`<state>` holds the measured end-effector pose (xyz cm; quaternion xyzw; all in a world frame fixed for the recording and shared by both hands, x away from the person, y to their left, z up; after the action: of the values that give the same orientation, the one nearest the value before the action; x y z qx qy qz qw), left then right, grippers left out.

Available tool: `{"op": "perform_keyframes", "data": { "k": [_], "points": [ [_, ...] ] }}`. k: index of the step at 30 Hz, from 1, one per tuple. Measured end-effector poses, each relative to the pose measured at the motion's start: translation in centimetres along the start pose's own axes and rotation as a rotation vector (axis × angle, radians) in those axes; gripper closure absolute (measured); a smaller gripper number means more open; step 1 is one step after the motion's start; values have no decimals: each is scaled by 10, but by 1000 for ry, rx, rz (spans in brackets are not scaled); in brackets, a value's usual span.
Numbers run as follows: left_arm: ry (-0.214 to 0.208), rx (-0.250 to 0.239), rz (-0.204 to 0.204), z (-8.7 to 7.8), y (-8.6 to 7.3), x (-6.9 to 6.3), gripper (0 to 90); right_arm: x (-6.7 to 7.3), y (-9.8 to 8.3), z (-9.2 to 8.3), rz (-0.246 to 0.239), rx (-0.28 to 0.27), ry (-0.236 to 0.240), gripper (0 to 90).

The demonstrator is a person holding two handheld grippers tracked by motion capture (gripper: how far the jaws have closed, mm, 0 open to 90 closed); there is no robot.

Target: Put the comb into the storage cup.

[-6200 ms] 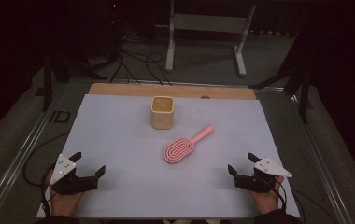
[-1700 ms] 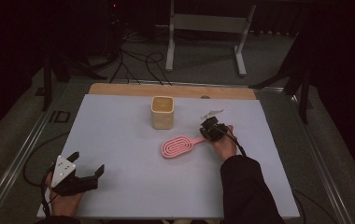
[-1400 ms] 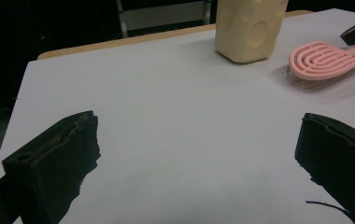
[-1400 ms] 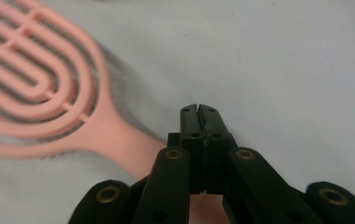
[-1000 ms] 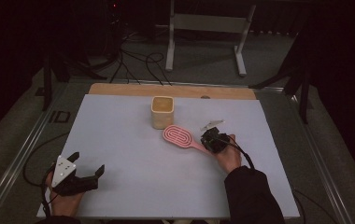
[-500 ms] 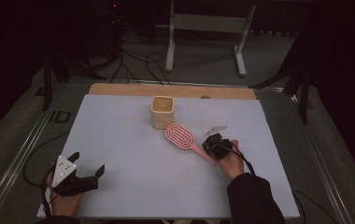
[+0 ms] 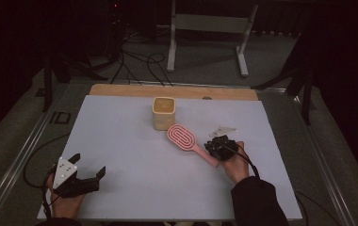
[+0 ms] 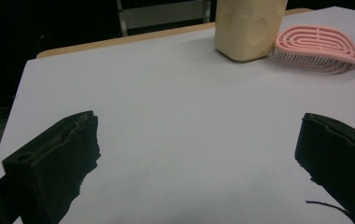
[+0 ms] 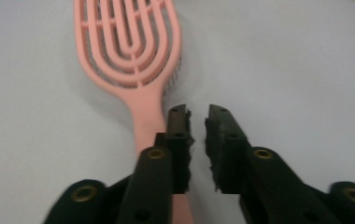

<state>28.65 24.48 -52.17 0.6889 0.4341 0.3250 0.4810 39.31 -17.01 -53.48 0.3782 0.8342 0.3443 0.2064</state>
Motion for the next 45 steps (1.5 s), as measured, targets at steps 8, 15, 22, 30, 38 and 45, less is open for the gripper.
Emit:
{"op": "perform_keyframes", "data": {
  "k": [8,15,22,30,38,45],
  "points": [
    [-1,-2,-1,0,0,0,0,-11,9,-18,51,-113,-39,532],
    [-1,-11,-11,-1,2,1,0,-13,10,-47,39,-256,-51,254],
    [-2,-30,-18,-3,4,4,0,-20,-2,-79,78,-387,-90,148],
    [-12,-55,-16,-5,8,4,0,-24,-23,-106,128,-486,-92,112],
    [-26,-73,-12,-5,10,1,0,-22,-40,-115,162,-500,-108,108],
    [-42,-102,-14,-5,13,0,0,-21,-55,-115,169,-485,-133,109]
  ]
}}
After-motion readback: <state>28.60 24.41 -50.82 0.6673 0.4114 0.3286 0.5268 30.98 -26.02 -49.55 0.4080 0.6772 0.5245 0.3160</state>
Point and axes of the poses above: each handheld gripper's, and its own axes: z roughly forward along the jaws, y roughly out of its top, x roughly to its left, the point moved 7 cm from there along z, roughly forward along the jaws, and after that the axes turned 4 degrees about -x, right-handed, at the moved point
